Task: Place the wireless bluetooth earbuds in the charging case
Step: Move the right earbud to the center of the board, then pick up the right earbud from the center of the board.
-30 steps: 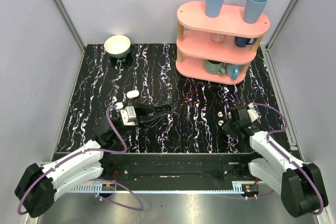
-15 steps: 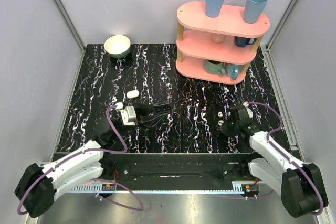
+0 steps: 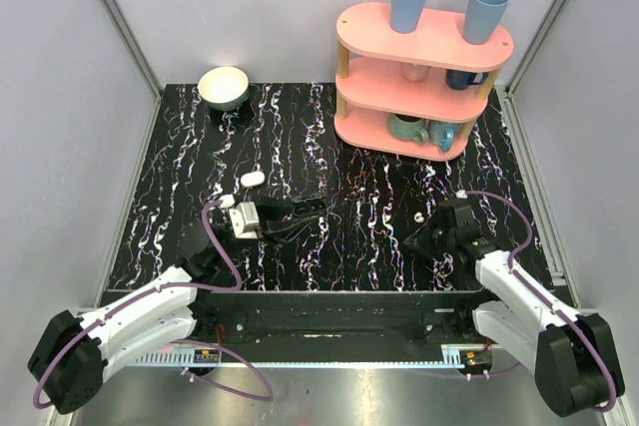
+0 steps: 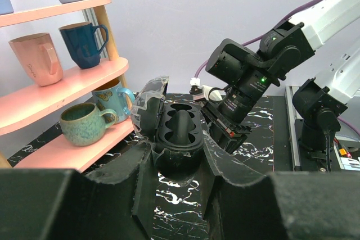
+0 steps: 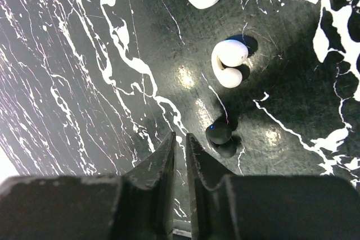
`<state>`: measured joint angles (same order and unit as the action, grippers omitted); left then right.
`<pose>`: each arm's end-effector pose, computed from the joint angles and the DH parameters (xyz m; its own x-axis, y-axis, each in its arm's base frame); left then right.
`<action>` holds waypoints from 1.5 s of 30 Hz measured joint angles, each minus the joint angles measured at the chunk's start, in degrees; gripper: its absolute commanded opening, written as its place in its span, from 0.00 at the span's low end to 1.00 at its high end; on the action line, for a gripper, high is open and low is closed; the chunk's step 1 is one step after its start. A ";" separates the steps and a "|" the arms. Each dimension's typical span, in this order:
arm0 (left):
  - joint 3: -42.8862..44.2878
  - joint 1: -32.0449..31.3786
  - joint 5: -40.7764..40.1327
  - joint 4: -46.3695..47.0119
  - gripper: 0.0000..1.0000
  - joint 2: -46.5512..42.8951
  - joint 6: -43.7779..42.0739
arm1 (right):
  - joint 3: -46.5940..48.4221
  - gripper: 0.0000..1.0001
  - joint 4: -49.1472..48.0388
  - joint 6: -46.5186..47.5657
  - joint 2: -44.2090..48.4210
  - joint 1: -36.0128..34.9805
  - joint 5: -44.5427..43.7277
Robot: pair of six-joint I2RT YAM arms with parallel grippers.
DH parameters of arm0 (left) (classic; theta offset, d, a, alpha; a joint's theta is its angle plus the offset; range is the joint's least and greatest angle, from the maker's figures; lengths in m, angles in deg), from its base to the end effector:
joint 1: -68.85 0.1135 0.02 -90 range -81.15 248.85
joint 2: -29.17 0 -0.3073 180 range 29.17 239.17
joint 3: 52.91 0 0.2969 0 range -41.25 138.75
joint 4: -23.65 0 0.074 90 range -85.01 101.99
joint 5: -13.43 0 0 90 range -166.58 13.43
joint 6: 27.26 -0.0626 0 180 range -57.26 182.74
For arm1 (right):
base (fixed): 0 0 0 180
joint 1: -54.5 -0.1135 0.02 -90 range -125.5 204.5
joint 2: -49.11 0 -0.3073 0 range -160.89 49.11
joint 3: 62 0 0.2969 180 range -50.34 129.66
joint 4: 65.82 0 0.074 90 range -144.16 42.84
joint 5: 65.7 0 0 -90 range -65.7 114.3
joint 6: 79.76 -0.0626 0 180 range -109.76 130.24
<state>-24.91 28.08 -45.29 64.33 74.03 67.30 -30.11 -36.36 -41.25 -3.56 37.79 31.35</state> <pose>0.1325 -0.1571 0.2956 0.2319 -0.2897 -0.9286 0.9392 0.3150 0.1363 0.1877 0.0644 0.1479 -0.7406 0.5885 -0.3244 0.3516 0.7508 0.5592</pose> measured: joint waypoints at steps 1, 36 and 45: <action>0.00 0.00 0.00 0.00 0.00 0.00 0.00 | 0.00 0.26 0.07 -0.02 0.07 0.00 0.00; 0.00 0.00 -0.02 -0.02 0.00 -0.02 -0.02 | 1.01 0.30 1.18 2.84 -4.15 -0.02 -3.80; 0.00 0.00 -0.02 -0.02 0.00 -0.02 -0.02 | 0.63 0.35 0.83 2.89 -4.13 -0.02 -2.91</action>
<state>-24.91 28.08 -45.31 64.31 74.01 67.28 -29.48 -35.53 -38.36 -7.69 37.77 28.44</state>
